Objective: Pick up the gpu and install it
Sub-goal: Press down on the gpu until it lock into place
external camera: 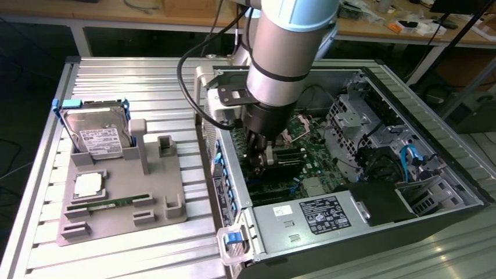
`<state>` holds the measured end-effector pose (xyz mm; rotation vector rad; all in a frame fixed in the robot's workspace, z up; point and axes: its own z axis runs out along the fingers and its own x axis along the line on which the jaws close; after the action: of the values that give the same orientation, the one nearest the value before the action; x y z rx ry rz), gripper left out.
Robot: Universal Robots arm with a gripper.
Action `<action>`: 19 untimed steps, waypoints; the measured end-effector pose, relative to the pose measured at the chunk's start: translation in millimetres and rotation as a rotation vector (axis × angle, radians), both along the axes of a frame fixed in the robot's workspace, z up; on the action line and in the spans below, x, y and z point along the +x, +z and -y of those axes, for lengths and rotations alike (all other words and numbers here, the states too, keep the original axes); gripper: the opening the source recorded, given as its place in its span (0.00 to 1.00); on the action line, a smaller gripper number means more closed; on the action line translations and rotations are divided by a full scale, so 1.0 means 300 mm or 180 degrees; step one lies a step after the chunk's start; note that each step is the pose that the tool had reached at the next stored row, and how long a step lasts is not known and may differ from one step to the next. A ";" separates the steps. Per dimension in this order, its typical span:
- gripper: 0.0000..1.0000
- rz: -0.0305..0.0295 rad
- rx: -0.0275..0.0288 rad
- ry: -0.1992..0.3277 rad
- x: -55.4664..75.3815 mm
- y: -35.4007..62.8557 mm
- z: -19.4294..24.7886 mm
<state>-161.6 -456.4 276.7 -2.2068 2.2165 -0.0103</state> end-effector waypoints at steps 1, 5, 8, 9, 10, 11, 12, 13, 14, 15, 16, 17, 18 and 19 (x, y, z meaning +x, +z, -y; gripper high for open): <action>0.11 0.0000 0.0000 0.0000 -0.002 0.000 0.000; 0.11 -0.0002 -0.0004 0.0000 -0.008 -0.011 0.000; 0.11 -0.0001 -0.0003 0.0001 -0.009 -0.017 0.000; 0.11 -0.0001 -0.0002 0.0001 -0.009 -0.018 0.000; 0.11 0.0000 -0.0001 0.0000 -0.009 -0.018 0.000; 0.11 0.0000 -0.0001 0.0000 -0.009 -0.018 0.000; 0.11 0.0000 -0.0001 0.0000 -0.009 -0.018 0.000; 0.11 0.0000 -0.0001 0.0000 -0.009 -0.018 0.000; 0.11 0.0000 -0.0001 0.0000 -0.010 -0.018 0.000; 0.11 0.0000 -0.0001 0.0000 -0.010 -0.018 0.000; 0.11 0.0000 -0.0001 0.0000 -0.011 -0.019 0.000; 0.11 -0.0001 -0.0003 0.0000 -0.012 -0.021 0.000; 0.11 -0.0002 -0.0006 0.0000 -0.013 -0.023 0.000; 0.11 -0.0002 -0.0006 0.0001 -0.013 -0.024 0.000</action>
<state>-165.6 -456.4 269.7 -2.2082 2.2175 -0.0116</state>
